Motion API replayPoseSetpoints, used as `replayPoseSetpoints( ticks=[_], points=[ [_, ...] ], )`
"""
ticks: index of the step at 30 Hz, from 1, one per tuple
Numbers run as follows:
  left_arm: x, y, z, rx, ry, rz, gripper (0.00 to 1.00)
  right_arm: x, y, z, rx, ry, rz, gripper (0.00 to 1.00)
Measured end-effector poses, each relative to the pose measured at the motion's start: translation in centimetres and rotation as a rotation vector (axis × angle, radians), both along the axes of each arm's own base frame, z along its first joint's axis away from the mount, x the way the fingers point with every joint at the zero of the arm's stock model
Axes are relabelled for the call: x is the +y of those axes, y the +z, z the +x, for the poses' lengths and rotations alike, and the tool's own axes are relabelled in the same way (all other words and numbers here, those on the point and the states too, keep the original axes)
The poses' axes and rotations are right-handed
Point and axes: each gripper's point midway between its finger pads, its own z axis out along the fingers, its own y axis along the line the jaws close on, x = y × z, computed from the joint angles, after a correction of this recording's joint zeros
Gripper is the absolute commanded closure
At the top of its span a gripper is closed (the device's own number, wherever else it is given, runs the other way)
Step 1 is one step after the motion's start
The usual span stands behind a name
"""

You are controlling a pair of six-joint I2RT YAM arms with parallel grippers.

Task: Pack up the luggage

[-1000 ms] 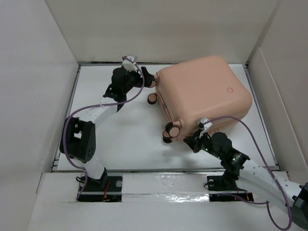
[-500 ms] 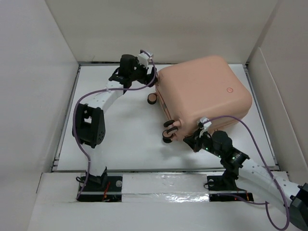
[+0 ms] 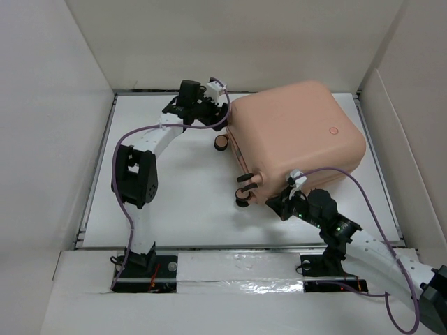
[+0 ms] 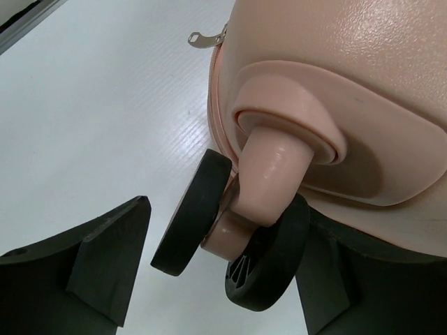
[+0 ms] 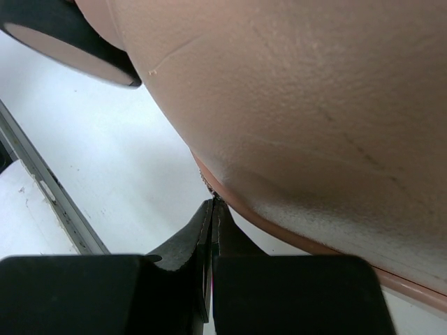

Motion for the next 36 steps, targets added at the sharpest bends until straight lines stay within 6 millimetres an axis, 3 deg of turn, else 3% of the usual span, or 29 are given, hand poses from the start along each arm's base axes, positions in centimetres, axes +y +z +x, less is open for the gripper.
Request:
replayPoseSetpoints(
  ticks=[2,6,12,15,16,17,19,21,31,36],
  points=[
    [0.1,0.1,0.2,-0.008,0.009,0.002,0.16,0.0,0.0,0.0,0.000,0.000,0.000,1.00],
    [0.0,0.6,0.7,-0.032,0.012,-0.010,0.15,0.1,0.0,0.0,0.001,0.003,0.000,1.00],
    [-0.6,1.5,1.0,-0.049,0.000,-0.021,0.24,0.2,-0.1,0.2,0.001,0.004,0.001,1.00],
    [-0.9,1.6,1.1,-0.055,-0.007,-0.033,0.43,0.2,0.0,0.1,0.000,0.005,0.003,1.00],
    [-1.1,1.6,1.1,-0.056,-0.011,-0.036,0.59,0.2,0.0,0.1,-0.001,0.005,0.004,1.00],
    [-1.3,1.6,1.0,-0.052,-0.022,-0.043,0.67,0.2,0.1,0.1,-0.003,0.005,0.005,1.00],
    [-2.0,3.4,0.8,-0.105,-0.090,-0.070,0.88,0.2,0.3,0.1,-0.010,0.004,0.010,1.00],
    [-2.1,3.9,0.6,-0.123,-0.114,-0.064,1.00,-0.1,0.2,0.3,-0.008,-0.010,0.006,1.00],
    [-0.6,2.6,0.4,-0.198,0.040,-0.152,1.00,-0.8,0.0,0.9,0.005,-0.035,-0.009,1.00],
    [2.6,1.8,-1.7,-0.254,0.250,-0.284,1.00,-1.5,-0.7,2.1,0.060,-0.043,-0.021,1.00]
  ],
)
